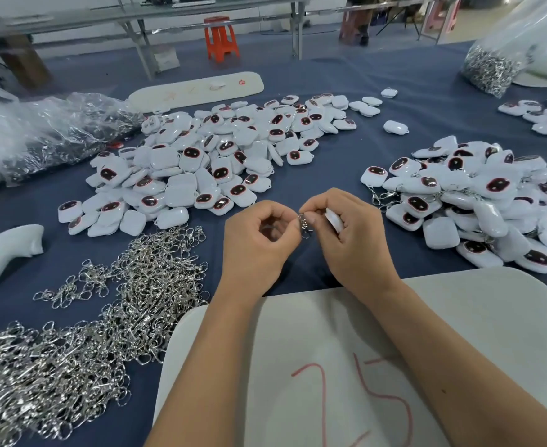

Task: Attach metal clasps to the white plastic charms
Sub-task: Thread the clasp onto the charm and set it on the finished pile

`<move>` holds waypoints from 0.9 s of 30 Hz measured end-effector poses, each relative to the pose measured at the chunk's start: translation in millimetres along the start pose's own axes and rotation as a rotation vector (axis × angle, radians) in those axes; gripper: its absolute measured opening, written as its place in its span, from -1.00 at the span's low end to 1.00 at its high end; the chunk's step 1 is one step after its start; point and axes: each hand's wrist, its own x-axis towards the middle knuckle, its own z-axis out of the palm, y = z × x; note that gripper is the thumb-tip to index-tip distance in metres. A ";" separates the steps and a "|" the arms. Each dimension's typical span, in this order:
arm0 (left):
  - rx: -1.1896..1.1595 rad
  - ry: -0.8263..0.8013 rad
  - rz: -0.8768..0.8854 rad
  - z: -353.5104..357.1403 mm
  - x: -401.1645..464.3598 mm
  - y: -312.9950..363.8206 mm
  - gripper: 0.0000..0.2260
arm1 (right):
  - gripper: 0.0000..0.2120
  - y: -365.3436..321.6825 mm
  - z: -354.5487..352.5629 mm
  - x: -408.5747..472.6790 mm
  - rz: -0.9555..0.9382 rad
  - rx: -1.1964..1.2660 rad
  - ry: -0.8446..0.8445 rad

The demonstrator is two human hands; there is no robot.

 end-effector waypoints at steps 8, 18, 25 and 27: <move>0.214 0.016 0.191 1.3 2.1 -2.5 -0.88 | -0.80 11.2 -2.2 3.4 0.288 0.286 -0.208; 0.222 0.036 0.283 3.9 3.0 0.1 -0.87 | -0.80 12.6 -6.1 4.8 0.389 0.462 -0.186; 0.201 0.007 0.228 -0.8 2.2 -1.4 -0.91 | -0.87 4.2 -6.5 3.2 0.025 0.029 -0.064; 0.206 -0.003 0.232 -0.3 1.7 -0.7 -0.90 | -0.87 5.0 -8.2 3.9 -0.012 -0.002 -0.083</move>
